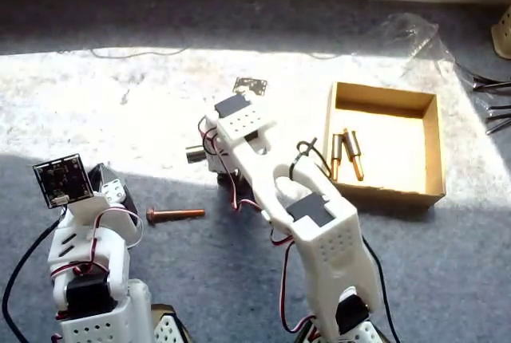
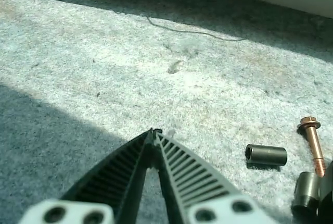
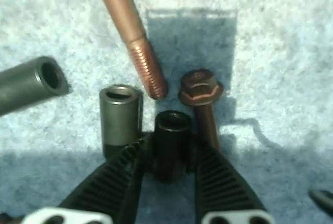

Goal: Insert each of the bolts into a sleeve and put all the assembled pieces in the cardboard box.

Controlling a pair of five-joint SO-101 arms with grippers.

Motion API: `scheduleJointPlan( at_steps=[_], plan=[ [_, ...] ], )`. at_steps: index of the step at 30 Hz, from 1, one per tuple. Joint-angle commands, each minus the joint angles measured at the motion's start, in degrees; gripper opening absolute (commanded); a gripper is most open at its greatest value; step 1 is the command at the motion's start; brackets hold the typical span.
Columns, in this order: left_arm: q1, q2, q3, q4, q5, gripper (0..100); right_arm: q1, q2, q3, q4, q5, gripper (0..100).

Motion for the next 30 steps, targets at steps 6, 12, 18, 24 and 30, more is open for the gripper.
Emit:
scheduleJointPlan(
  at_steps=[6, 12, 18, 24, 30],
  plan=[
    [-0.57, -0.04, -0.48, -1.23, 0.44, 2, -0.40, 4.09, -0.40, 0.92, 0.70, 8.8],
    [-0.57, -0.04, -0.48, -1.23, 0.44, 2, -0.40, 4.00, -0.40, 1.71, 2.46, 8.4],
    [-0.57, -0.04, -0.48, -1.23, 0.44, 2, -0.48, 1.36, -2.86, 5.49, 13.98, 3.9],
    [-0.57, -0.04, -0.40, -1.23, 0.44, 2, -0.13, -2.24, -3.56, 10.51, 30.59, 0.5],
    [-0.57, -0.04, -0.40, -1.23, 0.44, 2, -0.13, -2.59, -3.21, 10.68, 40.62, 0.5]
  ],
)
